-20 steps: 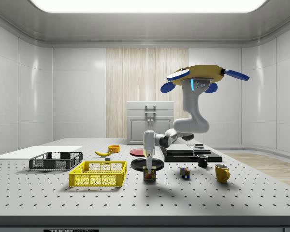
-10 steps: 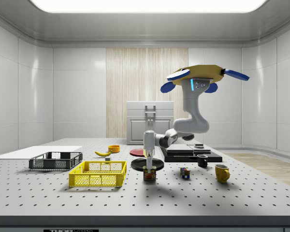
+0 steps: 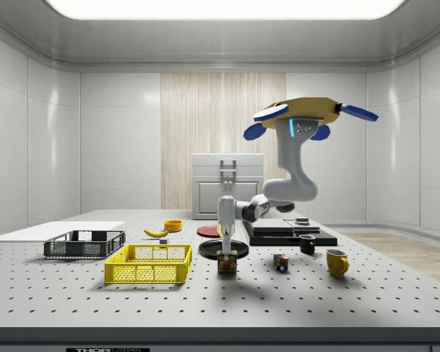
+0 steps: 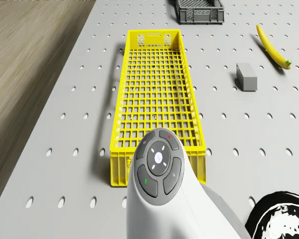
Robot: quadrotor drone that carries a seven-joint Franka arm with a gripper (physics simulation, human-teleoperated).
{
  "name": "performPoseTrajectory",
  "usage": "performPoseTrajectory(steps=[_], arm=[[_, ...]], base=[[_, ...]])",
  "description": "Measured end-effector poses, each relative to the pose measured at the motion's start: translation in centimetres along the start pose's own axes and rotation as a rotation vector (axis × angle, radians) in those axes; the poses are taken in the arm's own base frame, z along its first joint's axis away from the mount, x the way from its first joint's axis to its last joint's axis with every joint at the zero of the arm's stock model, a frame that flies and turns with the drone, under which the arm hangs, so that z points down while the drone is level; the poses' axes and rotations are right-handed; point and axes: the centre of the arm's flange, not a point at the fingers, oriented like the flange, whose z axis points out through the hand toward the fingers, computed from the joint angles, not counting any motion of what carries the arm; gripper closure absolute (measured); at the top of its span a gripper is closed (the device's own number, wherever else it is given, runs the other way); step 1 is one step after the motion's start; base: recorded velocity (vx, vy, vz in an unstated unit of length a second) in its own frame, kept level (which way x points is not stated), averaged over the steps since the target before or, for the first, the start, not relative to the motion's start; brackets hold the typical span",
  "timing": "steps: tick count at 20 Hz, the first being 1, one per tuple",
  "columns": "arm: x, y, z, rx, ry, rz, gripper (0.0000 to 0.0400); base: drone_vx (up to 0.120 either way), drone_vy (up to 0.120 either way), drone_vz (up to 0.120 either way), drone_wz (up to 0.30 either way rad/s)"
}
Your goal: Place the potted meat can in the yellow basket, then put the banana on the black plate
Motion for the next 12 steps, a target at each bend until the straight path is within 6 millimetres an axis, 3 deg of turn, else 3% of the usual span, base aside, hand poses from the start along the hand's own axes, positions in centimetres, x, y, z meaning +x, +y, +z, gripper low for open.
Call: performPoseTrajectory(steps=[5,9,12], arm=[[0.0,0.0,-1.5,-0.001,0.001,-0.001,0.0109],[0.0,0.0,-2.0,-0.001,0.001,-0.001,0.011],[0.0,0.0,-2.2,-0.001,0.001,-0.001,0.011]], base=[[0.0,0.0,0.12,0.0],[0.12,0.0,0.12,0.0],[0.12,0.0,0.013,0.0]])
